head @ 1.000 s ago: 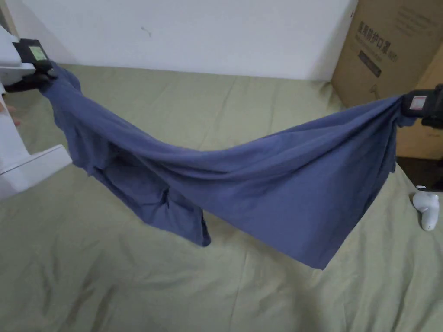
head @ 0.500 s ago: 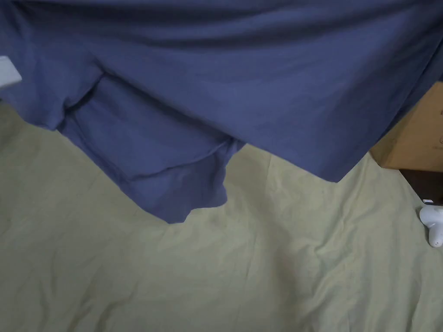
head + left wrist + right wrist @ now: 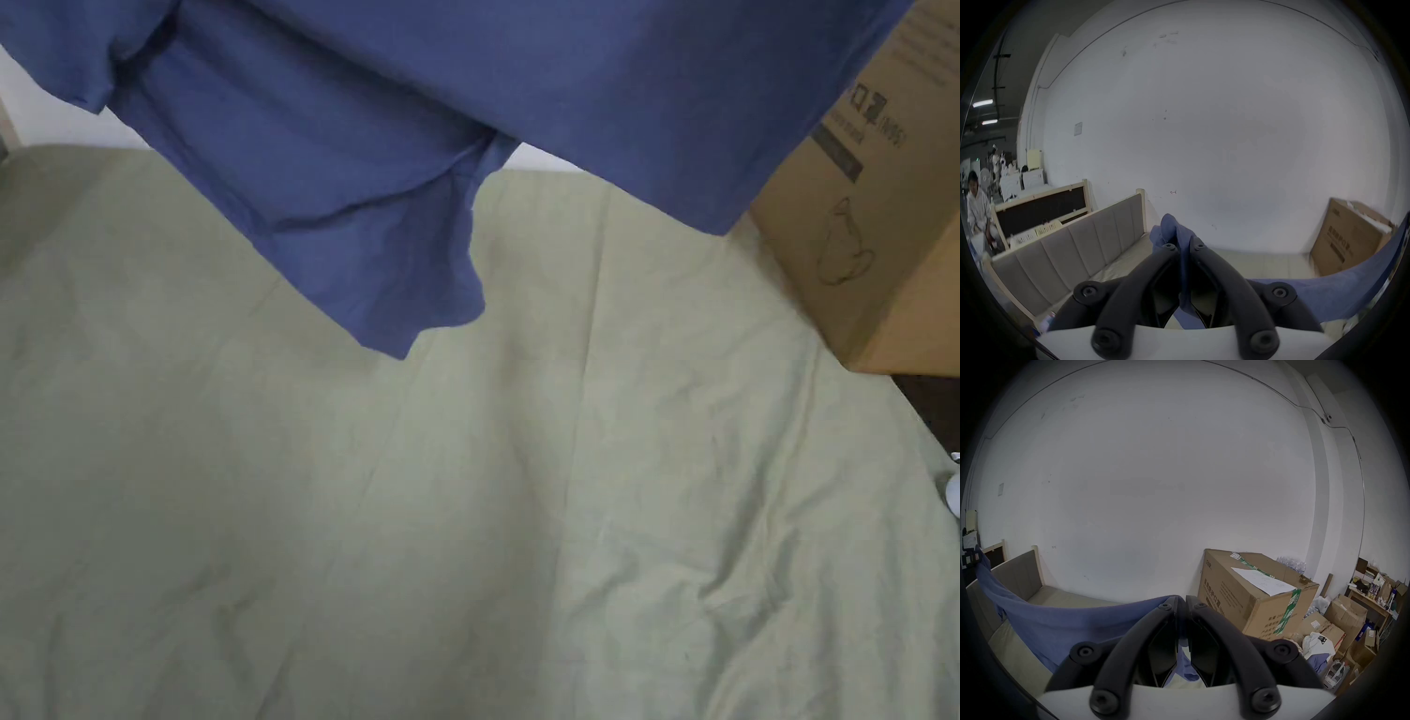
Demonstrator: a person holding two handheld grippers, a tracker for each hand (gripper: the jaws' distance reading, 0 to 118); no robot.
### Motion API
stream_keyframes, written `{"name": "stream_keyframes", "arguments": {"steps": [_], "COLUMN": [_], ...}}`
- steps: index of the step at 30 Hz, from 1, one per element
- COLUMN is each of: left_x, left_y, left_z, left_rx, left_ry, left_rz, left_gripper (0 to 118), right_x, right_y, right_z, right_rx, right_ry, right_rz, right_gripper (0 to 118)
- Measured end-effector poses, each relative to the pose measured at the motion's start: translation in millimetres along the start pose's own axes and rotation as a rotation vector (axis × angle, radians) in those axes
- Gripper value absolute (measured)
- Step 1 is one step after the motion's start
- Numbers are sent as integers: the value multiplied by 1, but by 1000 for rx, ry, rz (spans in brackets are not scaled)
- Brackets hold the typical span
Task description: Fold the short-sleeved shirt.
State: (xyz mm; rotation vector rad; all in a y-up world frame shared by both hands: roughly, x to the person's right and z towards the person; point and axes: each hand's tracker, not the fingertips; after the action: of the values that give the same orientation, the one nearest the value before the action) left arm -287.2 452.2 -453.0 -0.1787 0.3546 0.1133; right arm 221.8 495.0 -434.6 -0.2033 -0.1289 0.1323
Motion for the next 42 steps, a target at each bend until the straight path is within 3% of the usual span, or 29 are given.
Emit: {"name": "stream_keyframes", "arguments": {"steps": [3,10,15,18,22,28,31,42], "left_x": [3,4,-14,-35,-63,-115,-139,-173], "left_y": [0,-41,-110,-158,-229,-327,-372,-447], "left_z": [-21,-52,-47,-25,17,100,135,220], "left_rx": [-17,-102,-211,-259,-382,-496,-572,-703], "left_ry": [-5,-24,-70,-118,-124,-55,-9,46], "left_rz": [125,152,140,262,247,309,271,277], "left_gripper": [4,4,4,4,4,4,4,5], "right_x": [-9,-8,-4,-6,-5,7,15,28], "right_y": [-6,-64,-139,-192,-263,-367,-408,-479], "right_z": [-25,-90,-92,-71,-41,29,63,162], "right_rx": [-1,-118,-222,-298,-395,-551,-603,-707], "right_ry": [-26,-38,17,49,107,154,180,225], "right_rz": [-7,-83,-114,-156,-142,-195,-191,-171], "right_gripper": [5,5,5,5,5,5,5,5]}}
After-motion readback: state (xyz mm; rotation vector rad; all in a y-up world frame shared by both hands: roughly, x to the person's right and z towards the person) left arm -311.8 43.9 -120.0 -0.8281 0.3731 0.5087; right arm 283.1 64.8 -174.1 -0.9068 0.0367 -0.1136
